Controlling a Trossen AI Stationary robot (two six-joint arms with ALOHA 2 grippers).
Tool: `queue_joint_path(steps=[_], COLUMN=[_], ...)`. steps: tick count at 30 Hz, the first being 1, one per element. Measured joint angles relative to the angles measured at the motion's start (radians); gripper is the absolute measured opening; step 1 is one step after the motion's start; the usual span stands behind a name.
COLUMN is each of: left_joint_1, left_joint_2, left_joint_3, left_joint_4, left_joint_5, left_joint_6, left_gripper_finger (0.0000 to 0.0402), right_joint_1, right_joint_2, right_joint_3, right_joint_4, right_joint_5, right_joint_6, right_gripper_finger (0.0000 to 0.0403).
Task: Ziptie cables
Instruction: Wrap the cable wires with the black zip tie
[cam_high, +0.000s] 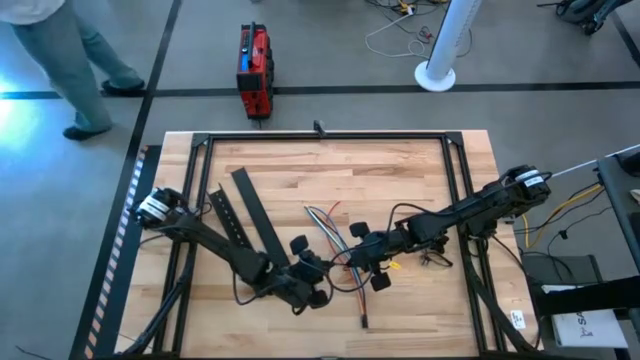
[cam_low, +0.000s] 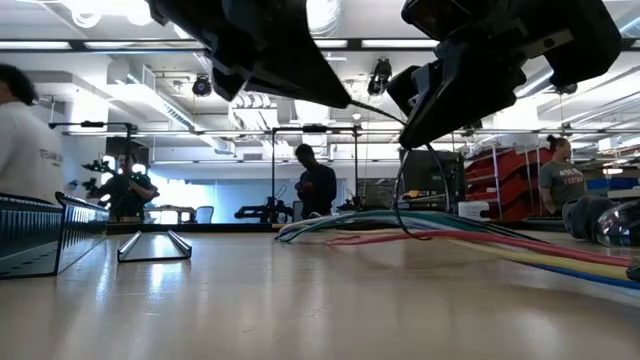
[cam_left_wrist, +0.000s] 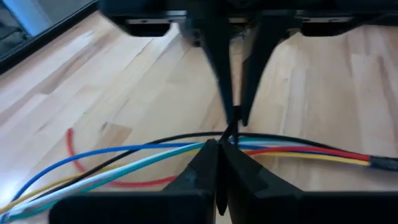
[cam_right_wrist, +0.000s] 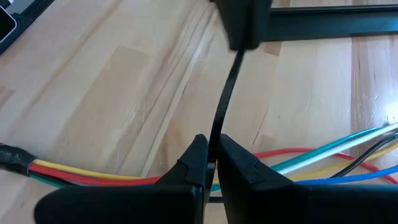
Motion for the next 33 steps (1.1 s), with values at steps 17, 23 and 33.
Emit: queue_joint_path(steps=[17,23,33], left_joint_1=[-0.103,-0.122,-0.135], left_joint_2=[-0.086,-0.083,-0.079], left_joint_3=[-0.002,-0.002,-0.020], left_joint_4=[-0.243,-0.204,-0.097], left_joint_5=[-0.170,-0.142,-0.069], left_joint_6=[-0.161,-0.103,-0.016], left_gripper_finger=[0.0001,0.0000,0.0000], right_joint_1=[-0.011,-0.072,-0.156], right_joint_2=[0.004,0.026,0.053], right_joint_3=[-0.003,-0.003,-0.002], right_joint_4=[0.040,0.106,0.193], right_joint_5=[-0.011,-0.008,-0.007], right_joint_6=[-0.052,-0.084,-0.112], right_gripper_finger=[0.0009,0.0009,0.0009])
